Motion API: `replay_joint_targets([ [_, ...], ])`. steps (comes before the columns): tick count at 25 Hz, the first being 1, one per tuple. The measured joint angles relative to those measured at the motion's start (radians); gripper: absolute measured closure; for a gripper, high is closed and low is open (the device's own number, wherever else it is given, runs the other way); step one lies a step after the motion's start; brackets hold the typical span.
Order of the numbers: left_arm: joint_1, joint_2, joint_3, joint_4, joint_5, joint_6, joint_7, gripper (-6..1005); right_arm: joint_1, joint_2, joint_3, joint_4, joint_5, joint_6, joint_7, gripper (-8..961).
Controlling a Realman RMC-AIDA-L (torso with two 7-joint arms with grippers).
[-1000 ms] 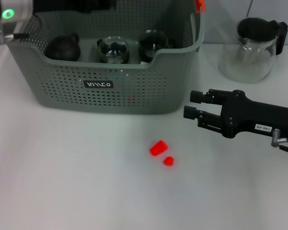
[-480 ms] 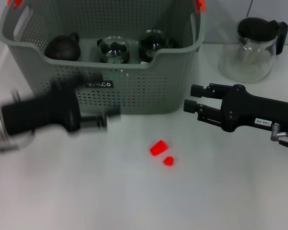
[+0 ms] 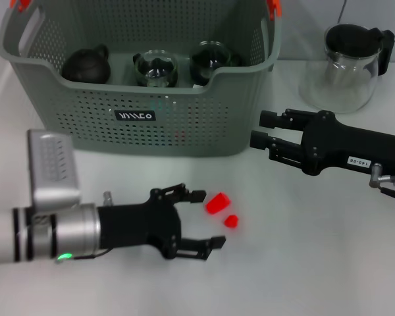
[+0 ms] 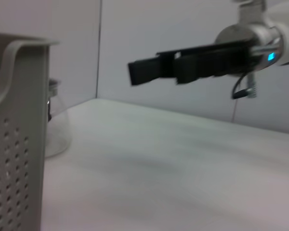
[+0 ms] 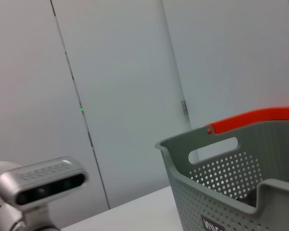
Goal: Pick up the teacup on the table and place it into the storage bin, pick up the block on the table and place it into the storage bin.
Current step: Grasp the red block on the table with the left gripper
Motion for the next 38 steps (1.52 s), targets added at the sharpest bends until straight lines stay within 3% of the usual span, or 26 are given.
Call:
replay_joint_targets([
  [6,-0.086,-0.001,0.001,-0.079,-0.007,-0.170,-0.063,131,-0.001,0.000,0.000,0.002,-0.001,0.000,0.001,436],
  [13,-0.130,-0.004,0.006,-0.147,-0.039,-0.275,-0.021,163,0.002,0.000,0.000,-0.002,0.000,-0.001,0.001,435],
  [18,-0.164,-0.005,0.006,-0.201,-0.040,-0.311,0.026,398,0.003,-0.001,0.000,-0.004,0.000,-0.001,0.001,435],
  [20,-0.171,-0.005,0.006,-0.210,-0.040,-0.322,0.027,557,0.003,-0.001,0.000,-0.004,0.000,-0.002,0.001,436],
  [38,-0.221,-0.006,0.024,-0.259,-0.039,-0.381,0.062,624,0.000,-0.004,0.000,0.000,0.000,-0.001,0.001,436],
])
